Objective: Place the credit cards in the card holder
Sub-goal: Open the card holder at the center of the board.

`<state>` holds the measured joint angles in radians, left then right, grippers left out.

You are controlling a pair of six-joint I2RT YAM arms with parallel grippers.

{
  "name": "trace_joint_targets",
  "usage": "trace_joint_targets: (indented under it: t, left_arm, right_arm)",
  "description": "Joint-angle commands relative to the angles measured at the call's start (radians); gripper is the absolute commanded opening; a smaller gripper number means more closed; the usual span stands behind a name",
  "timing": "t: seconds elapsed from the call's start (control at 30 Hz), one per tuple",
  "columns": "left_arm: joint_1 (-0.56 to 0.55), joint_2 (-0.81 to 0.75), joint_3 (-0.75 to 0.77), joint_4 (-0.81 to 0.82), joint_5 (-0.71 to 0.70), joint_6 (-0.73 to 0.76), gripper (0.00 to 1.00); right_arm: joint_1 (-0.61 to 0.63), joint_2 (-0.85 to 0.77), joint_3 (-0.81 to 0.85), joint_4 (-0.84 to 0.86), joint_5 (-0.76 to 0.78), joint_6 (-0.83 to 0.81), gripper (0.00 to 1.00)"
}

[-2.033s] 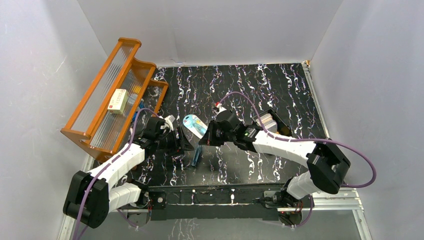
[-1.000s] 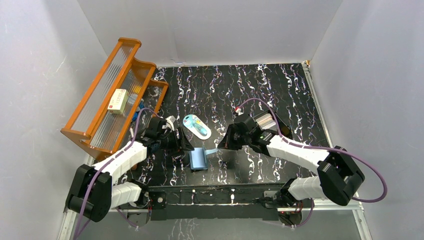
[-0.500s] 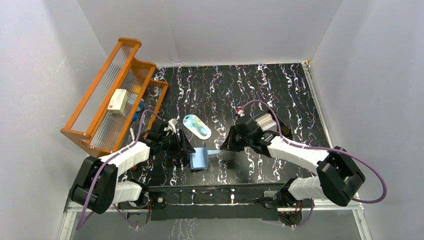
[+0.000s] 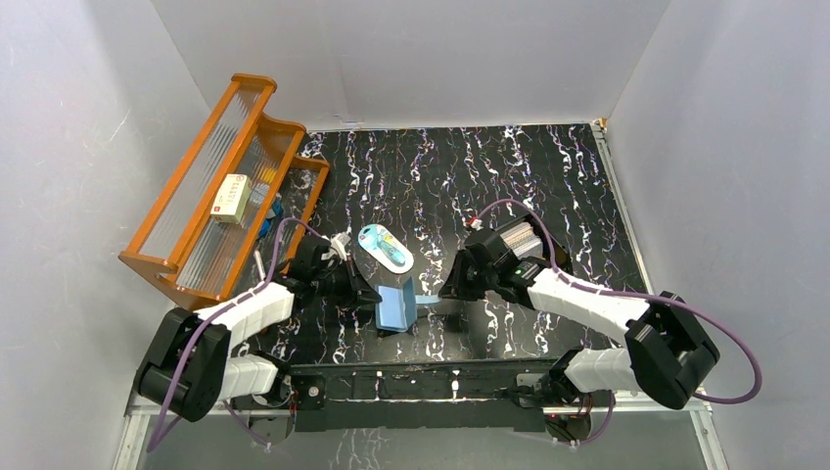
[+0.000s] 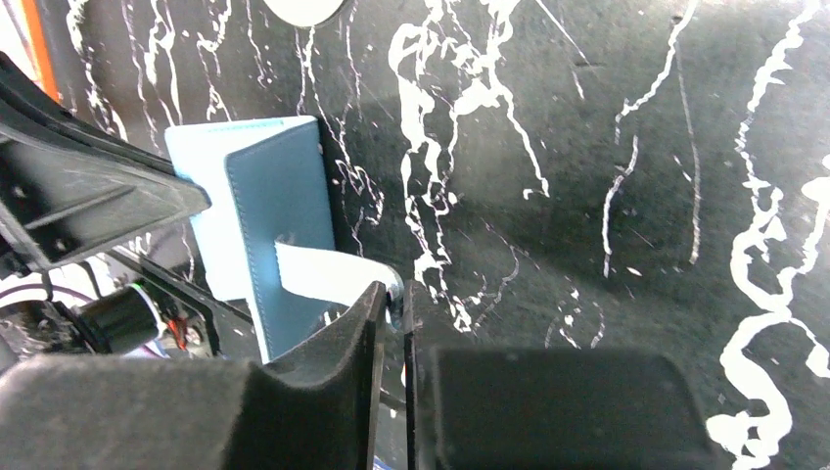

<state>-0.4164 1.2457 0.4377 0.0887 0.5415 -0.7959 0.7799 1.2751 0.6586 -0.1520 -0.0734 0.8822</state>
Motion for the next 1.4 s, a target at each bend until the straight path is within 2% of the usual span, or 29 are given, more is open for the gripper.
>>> trace_joint_targets:
  t: [0.0, 0.1, 0.2, 0.37, 0.53, 0.7, 1.03, 1.37]
  left_arm:
    - [-0.008, -0.065, 0.016, 0.02, 0.051, -0.022, 0.0]
    - [-0.018, -0.089, 0.033, -0.014, 0.037, -0.02, 0.0]
    - [-0.026, -0.096, 0.042, -0.028, 0.021, -0.017, 0.0]
    - [-0.059, -0.082, 0.066, -0.054, -0.015, -0.017, 0.0]
    - [-0.108, -0.054, 0.118, -0.112, -0.071, 0.001, 0.0]
    - [-0.128, -0.057, 0.147, -0.138, -0.088, -0.004, 0.0]
    - [-0.128, -0.051, 0.081, -0.109, -0.078, -0.016, 0.0]
    - [-0.127, -0.055, 0.035, -0.159, -0.136, 0.03, 0.0]
  right_arm:
    - [-0.003, -0.059, 0.1, -0.137, 0.038, -0.022, 0.26]
    - [0.004, -0.083, 0.161, -0.18, 0.006, -0.025, 0.37]
    - [0.029, -0.091, 0.196, -0.157, -0.028, -0.005, 0.42]
    - [0.126, -0.053, 0.243, -0.067, -0.016, 0.031, 0.42]
    - [0.238, 0.089, 0.342, -0.011, -0.003, 0.037, 0.42]
    - [0.278, 0.225, 0.406, -0.054, 0.05, 0.031, 0.42]
    - [0.236, 0.266, 0.29, -0.124, 0.188, -0.026, 0.37]
    - [0.201, 0.246, 0.101, -0.043, 0.182, -0.026, 0.35]
